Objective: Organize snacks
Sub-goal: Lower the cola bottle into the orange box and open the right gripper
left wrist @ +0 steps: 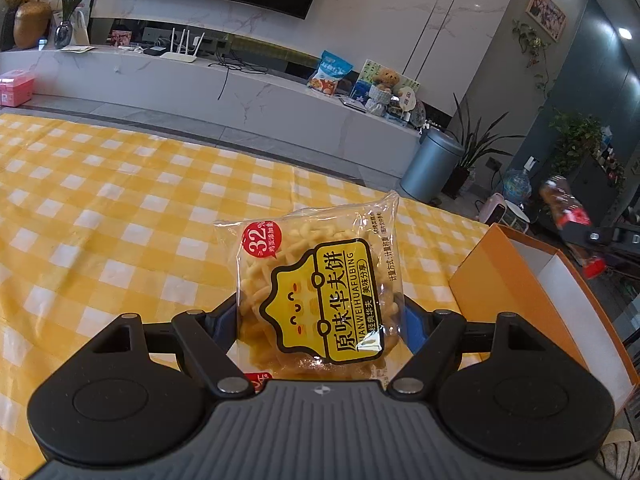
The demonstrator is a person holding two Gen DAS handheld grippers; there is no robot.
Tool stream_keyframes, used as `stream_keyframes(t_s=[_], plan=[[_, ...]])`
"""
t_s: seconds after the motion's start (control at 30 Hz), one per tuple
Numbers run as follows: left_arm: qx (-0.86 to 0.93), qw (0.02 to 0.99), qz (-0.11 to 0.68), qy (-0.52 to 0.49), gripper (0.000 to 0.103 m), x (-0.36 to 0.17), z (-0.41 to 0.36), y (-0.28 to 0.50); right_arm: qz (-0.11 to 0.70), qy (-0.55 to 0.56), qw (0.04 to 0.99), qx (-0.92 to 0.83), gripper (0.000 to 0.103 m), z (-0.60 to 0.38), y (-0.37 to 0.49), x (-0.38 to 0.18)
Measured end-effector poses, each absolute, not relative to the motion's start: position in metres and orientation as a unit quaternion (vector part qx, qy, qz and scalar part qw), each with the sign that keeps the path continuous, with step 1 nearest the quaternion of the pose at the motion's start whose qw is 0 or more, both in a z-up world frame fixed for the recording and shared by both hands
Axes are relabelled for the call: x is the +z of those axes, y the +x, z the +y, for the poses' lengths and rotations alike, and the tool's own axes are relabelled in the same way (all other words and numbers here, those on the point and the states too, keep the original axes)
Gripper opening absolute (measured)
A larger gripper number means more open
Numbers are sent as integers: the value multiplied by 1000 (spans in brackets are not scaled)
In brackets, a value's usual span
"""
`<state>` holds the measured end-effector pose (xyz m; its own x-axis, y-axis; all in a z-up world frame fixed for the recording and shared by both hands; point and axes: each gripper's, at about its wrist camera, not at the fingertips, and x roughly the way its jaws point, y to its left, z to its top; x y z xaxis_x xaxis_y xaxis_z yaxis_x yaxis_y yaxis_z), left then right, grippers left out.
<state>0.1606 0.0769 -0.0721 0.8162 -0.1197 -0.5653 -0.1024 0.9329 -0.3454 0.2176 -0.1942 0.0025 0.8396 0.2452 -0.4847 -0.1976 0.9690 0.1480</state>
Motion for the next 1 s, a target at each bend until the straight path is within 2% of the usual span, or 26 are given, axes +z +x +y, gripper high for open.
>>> stream_keyframes(t_s=[0.1,0.23,0.4,0.6,0.97,1.0], plan=[[-11,933,304,-193,89,-73,77,162,254,59,964,58,30,-231,222,2],[-30,927,312,-207,89,-75,75,163,287,80,955,8,30,-270,245,-14],[-42,926,313,-205,89,-75,65,162,332,41,940,-61,30,-289,287,-40],[-51,925,322,-196,89,-79,54,164,385,89,916,-68,30,-303,320,-77],[-45,924,345,-160,89,-72,21,167,390,89,913,-79,31,-297,330,-80],[-40,925,347,-151,89,-71,16,168,387,90,914,-80,33,-298,328,-78]])
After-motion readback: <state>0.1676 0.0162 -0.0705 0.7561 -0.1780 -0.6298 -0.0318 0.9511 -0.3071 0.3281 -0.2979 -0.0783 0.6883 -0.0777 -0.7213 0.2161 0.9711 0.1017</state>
